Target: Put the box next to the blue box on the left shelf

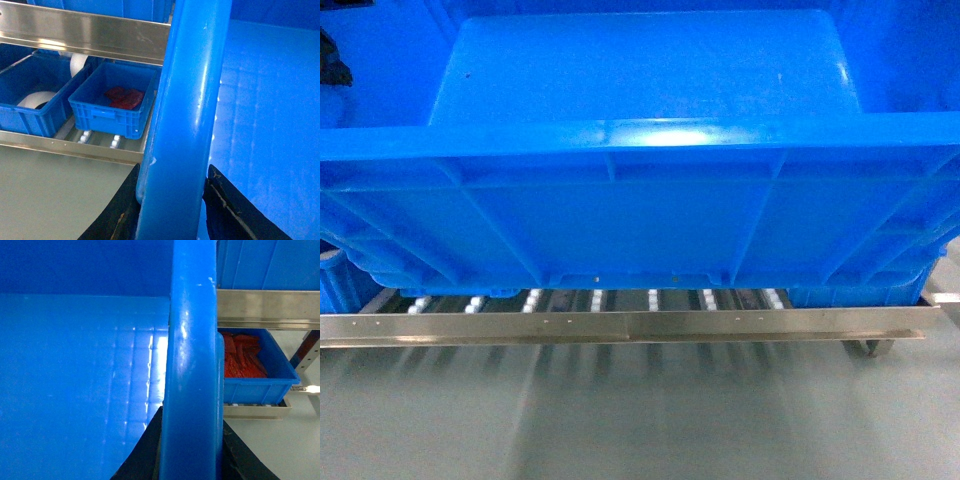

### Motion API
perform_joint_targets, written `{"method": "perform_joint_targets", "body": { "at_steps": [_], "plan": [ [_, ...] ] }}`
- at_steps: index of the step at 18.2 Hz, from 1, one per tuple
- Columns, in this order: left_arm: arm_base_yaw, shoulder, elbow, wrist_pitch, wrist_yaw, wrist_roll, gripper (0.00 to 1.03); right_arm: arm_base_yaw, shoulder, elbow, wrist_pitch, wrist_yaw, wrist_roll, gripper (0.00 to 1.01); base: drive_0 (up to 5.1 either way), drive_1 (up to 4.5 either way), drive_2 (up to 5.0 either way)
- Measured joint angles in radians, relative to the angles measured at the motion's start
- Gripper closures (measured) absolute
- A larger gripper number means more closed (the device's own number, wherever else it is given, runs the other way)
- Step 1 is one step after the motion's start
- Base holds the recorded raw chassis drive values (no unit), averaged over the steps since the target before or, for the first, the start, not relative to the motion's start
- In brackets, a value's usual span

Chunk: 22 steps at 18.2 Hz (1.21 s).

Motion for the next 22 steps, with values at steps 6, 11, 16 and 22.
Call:
{"method": "perform_joint_targets", "body": {
  "at_steps": [6,11,16,22],
  "plan": [
    [0.0,0.0,0.0,-0.002,0.0,0.0,0.71,0.0,-0.001,0.0,-0.003,0.0,0.0,0.83,0.0,0.0,0.0],
    [0.0,0.0,0.0,-0.004,0.0,0.0,0.71,0.0,0.0,0.0,-0.005,0.0,-0.001,0.83,0.0,0.0,0.0],
    [0.0,0.0,0.0,-0.006,0.0,0.0,0.71,0.0,0.0,0.0,-0.005,0.0,0.0,0.83,0.0,0.0,0.0],
    [0.0,0.0,0.0,-0.005,0.0,0.0,0.71,0.0,0.0,0.0,-0.005,0.001,0.0,0.83,0.0,0.0,0.0]
  ]
}}
